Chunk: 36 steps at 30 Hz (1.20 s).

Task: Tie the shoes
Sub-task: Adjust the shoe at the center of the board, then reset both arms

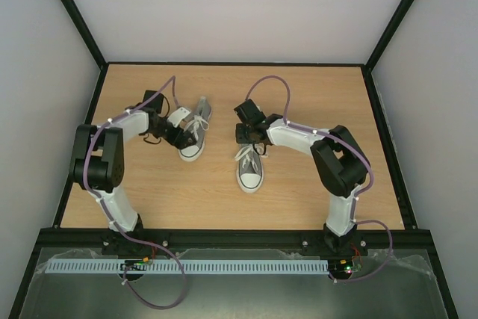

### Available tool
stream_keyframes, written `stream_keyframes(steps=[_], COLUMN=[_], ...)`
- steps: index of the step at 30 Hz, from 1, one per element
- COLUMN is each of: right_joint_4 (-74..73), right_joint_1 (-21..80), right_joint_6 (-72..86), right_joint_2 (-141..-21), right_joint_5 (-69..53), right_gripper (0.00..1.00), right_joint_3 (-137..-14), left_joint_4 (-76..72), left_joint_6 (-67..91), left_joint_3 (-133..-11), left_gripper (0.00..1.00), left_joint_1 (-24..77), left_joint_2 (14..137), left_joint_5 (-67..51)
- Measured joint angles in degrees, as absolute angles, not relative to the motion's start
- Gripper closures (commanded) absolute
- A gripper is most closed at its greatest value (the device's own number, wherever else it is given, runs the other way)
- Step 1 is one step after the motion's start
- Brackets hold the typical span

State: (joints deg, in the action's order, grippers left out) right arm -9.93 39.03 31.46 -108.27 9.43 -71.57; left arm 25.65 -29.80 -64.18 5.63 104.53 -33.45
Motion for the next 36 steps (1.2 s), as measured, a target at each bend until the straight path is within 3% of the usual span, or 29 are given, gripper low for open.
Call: stream_keyframes(steps=[9, 23, 24, 28, 29, 35, 36], right_joint_4=[-8.0, -13.1, -13.5, -15.8, -16.4, -17.6, -17.8], right_joint_1=[39.0, 38.1, 37.8, 37.3, 37.1, 36.8, 36.8], right_joint_6=[32.9, 27.6, 27.6, 27.4, 27.0, 27.5, 27.5], right_joint_2=[-113.7, -130.4, -131.0, -132.6, -132.9, -131.9, -131.3], right_joint_5=[11.6, 14.5, 14.5, 14.3, 14.0, 13.3, 13.2], right_gripper=[0.99, 0.98, 0.93, 0.58, 0.52, 0.31, 0.22], right_joint_3=[-77.7, -105.9, -106.6, -109.0, -109.8, -110.1, -110.1], left_joint_4=[19.6, 17.5, 17.4, 17.4, 17.4, 21.9, 23.1], left_joint_6=[-25.0, -23.7, -23.7, -23.7, -23.9, -27.7, -28.5], left_joint_3=[-57.3, -56.2, -56.2, -56.2, -56.2, -58.3, -59.3], left_gripper=[0.19, 0.18, 0.18, 0.09, 0.02, 0.01, 0.01], left_joint_1=[9.0, 9.5, 9.5, 9.5, 9.5, 9.2, 8.9], left_joint_2=[99.8, 98.8, 98.7, 98.3, 98.2, 94.8, 94.0], left_joint_5=[-29.3, -27.4, -27.4, -27.2, -27.0, -26.5, -26.5])
